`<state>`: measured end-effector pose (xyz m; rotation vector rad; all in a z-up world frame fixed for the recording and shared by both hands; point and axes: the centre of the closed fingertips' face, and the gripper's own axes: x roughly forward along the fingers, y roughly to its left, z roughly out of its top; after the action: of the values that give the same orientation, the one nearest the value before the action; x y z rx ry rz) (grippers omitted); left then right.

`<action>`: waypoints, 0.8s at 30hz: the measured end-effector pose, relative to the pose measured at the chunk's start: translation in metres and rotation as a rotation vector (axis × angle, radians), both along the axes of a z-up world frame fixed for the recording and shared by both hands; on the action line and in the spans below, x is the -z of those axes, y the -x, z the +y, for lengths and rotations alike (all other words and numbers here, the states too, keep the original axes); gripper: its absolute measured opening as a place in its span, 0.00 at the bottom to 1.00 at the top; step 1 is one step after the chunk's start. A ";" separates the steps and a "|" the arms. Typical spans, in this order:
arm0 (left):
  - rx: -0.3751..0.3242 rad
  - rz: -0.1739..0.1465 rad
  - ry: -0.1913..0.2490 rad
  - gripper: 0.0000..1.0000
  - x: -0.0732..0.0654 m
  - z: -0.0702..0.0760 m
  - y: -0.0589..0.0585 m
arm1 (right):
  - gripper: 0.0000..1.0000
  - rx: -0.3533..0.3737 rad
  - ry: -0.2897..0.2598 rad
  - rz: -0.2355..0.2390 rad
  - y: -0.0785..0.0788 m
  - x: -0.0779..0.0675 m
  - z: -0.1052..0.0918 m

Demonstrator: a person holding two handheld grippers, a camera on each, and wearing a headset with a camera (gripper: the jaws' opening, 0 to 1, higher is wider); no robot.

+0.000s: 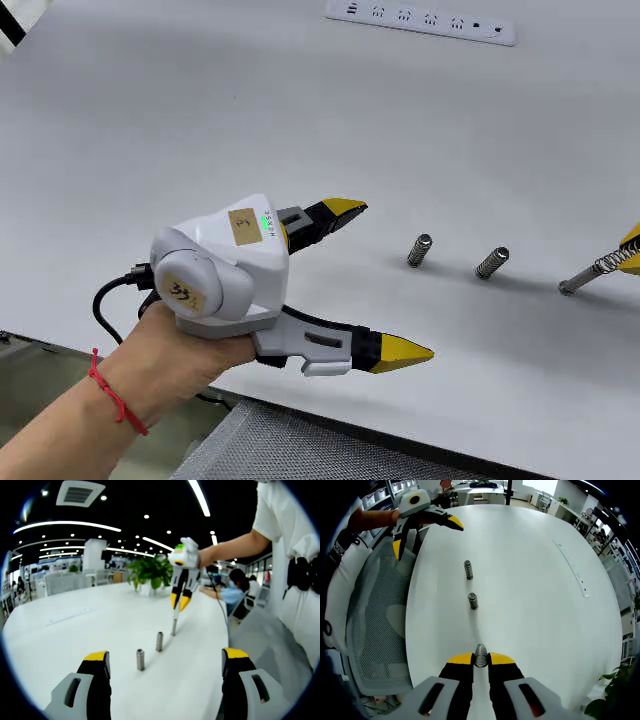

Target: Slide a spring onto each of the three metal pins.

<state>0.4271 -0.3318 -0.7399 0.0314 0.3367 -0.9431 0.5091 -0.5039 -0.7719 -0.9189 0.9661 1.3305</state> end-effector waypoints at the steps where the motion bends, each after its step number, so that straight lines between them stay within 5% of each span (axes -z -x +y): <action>1: 0.000 0.001 0.000 0.93 0.000 0.000 0.000 | 0.12 0.000 0.000 0.002 0.000 0.000 0.000; 24: 0.004 0.016 0.021 0.92 0.001 -0.003 0.002 | 0.12 -0.013 0.022 0.017 0.003 0.015 0.004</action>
<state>0.4256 -0.3352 -0.7405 0.0051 0.3413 -0.9512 0.5062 -0.4998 -0.7871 -0.9335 0.9911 1.3429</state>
